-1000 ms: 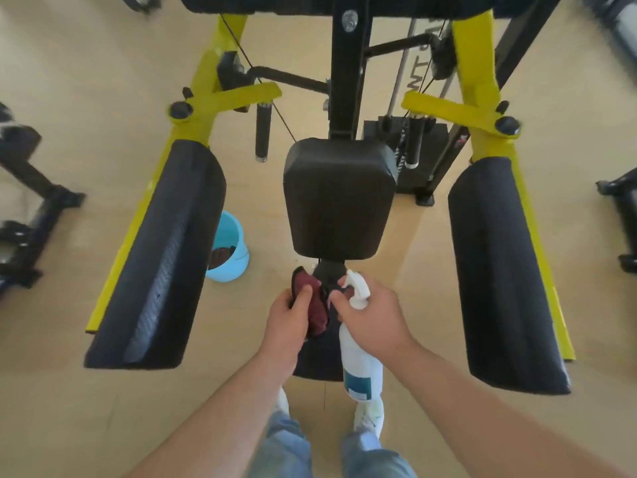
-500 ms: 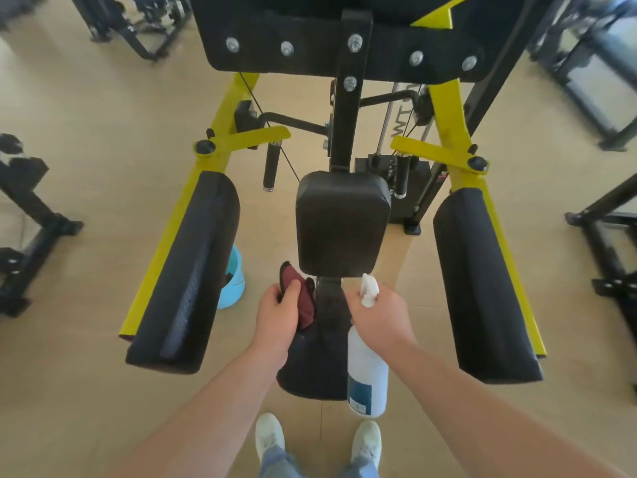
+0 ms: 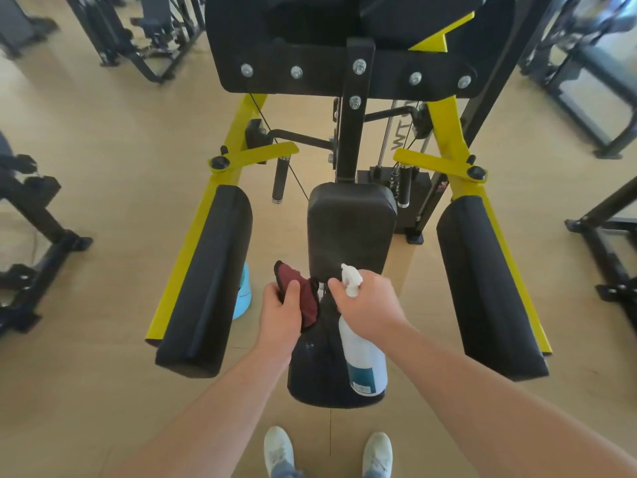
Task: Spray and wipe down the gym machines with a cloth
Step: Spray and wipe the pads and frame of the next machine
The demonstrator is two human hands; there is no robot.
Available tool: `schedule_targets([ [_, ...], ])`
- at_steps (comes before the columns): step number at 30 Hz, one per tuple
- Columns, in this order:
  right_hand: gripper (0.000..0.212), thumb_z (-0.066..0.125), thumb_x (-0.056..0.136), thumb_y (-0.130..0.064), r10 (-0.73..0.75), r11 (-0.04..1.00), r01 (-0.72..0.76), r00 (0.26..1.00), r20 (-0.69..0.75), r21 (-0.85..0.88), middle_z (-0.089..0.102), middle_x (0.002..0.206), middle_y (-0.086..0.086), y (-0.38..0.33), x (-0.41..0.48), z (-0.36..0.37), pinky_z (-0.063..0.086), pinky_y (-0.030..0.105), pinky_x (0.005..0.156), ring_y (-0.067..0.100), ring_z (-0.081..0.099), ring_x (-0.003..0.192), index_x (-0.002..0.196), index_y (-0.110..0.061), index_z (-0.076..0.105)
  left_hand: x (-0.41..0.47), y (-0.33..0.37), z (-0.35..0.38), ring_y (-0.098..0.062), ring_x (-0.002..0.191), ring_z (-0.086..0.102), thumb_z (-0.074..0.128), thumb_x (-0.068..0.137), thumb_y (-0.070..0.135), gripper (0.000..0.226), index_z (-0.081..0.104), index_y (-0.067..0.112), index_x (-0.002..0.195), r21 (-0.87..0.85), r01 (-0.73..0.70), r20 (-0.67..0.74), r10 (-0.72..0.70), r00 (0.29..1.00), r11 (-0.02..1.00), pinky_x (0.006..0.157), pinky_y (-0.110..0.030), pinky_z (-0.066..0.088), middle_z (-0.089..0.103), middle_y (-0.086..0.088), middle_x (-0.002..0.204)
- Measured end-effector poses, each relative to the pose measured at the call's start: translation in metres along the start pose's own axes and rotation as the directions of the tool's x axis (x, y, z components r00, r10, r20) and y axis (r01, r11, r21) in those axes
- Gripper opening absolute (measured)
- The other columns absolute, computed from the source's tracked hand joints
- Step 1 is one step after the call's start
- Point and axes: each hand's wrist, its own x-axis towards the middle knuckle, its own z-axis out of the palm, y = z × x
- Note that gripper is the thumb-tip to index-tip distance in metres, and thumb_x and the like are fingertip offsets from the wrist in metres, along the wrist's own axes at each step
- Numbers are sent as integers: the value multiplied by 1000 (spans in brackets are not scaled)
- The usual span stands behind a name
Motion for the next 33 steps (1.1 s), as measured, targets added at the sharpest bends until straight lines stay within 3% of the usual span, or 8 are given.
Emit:
schedule_targets([
  [3,23,60,97,-47,-36,999,37,999,-23,36,64,79,-4,-3,-2,-2,49,22,59,14,64,72,88,-26,59,0,5,-4,-5,90,60,47,108,36,26,42,28,131,19,-22,-13,23,1000,1000,69,-15,49,60,6,109],
  [9,24,58,97,-51,98,986,-71,980,-172,153,62,90,-5,-1,3,-16,50,22,60,14,64,79,92,-30,50,1,17,1,-19,120,59,45,107,42,44,38,27,148,110,-81,14,80,997,991,91,-26,48,55,1,136],
  [14,30,56,99,-52,174,975,-139,963,-206,171,62,85,-5,5,6,-31,46,21,56,15,65,77,82,-29,46,-12,33,13,-17,123,55,38,109,44,48,34,26,153,182,-132,63,123,990,974,100,-28,44,48,10,127],
  [17,24,57,98,-53,155,981,-124,962,-224,147,59,84,-10,5,6,-35,43,19,55,14,63,75,93,-31,47,-14,38,19,-12,111,54,39,108,45,37,44,30,141,283,-161,111,134,985,946,93,-25,44,50,12,120],
  [21,25,58,97,-54,112,991,-96,978,-178,95,64,89,-5,7,7,-35,45,20,57,15,65,80,100,-31,50,-4,39,22,-18,111,61,47,104,51,17,44,41,117,382,-175,123,138,983,907,103,-34,52,56,2,129],
  [25,25,59,96,-53,87,995,-78,985,-149,70,61,92,-6,5,9,-32,48,20,60,14,63,79,102,-30,52,-1,54,16,-14,95,66,45,106,48,21,52,31,116,408,-205,83,187,979,890,84,-28,55,63,2,106],
  [30,24,60,96,-50,68,997,-62,990,-123,53,59,90,-5,-1,11,-35,46,21,58,14,61,77,93,-29,49,5,78,18,-16,90,67,43,107,45,23,57,27,108,256,-219,-1,227,974,942,79,-33,54,67,-1,97],
  [33,25,60,95,-52,43,998,-39,993,-111,39,60,89,-5,-1,14,-35,49,23,61,13,63,78,92,-29,53,7,90,26,-17,93,68,44,106,42,21,59,32,96,123,-271,-32,276,960,955,88,-42,59,69,-2,99],
])
